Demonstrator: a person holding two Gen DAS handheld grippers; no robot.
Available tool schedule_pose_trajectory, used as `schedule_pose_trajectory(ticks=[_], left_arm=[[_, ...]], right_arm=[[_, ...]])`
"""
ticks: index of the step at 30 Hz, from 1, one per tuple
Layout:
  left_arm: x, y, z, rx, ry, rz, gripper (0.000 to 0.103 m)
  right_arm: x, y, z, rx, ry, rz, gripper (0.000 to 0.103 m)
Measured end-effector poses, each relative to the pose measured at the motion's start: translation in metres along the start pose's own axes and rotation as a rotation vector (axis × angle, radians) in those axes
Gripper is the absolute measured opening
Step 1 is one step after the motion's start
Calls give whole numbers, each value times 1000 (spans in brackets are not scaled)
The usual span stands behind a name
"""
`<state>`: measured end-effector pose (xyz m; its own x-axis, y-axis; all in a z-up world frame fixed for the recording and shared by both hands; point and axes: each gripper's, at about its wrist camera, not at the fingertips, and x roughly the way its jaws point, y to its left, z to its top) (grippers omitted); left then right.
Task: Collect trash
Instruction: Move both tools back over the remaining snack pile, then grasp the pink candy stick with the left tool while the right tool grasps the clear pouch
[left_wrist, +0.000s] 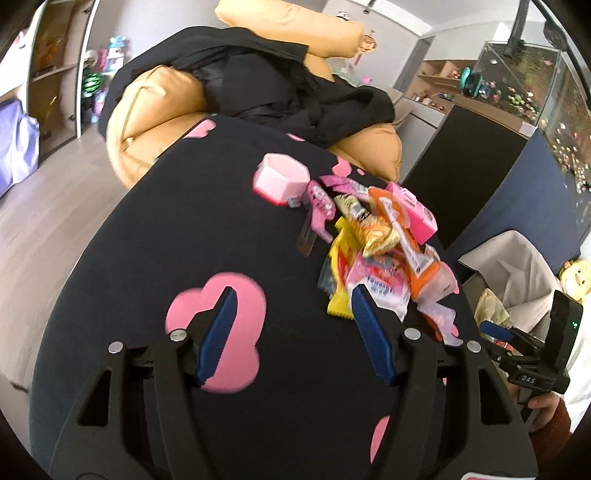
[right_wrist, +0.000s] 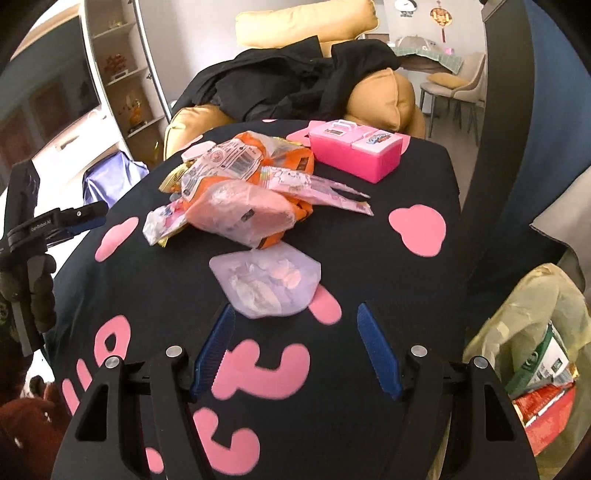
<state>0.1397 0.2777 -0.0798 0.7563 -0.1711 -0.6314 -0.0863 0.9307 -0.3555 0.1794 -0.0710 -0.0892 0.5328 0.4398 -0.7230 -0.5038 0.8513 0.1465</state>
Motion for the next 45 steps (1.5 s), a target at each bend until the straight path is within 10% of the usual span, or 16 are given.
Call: schedule_pose_trajectory(ticks=[7, 19, 22, 45], left_arm=[[58, -31, 43, 175, 24, -19, 61], [155, -36, 84, 143, 175, 0, 44], [162, -40, 84, 148, 192, 8, 27], [73, -3, 27, 90, 232, -11, 14]], right_arm=[[2, 4, 13, -56, -70, -49, 65], [29, -7, 21, -60, 25, 50, 65], [37, -5, 21, -50, 44, 84, 65], [68, 30, 25, -194, 117, 29, 71]])
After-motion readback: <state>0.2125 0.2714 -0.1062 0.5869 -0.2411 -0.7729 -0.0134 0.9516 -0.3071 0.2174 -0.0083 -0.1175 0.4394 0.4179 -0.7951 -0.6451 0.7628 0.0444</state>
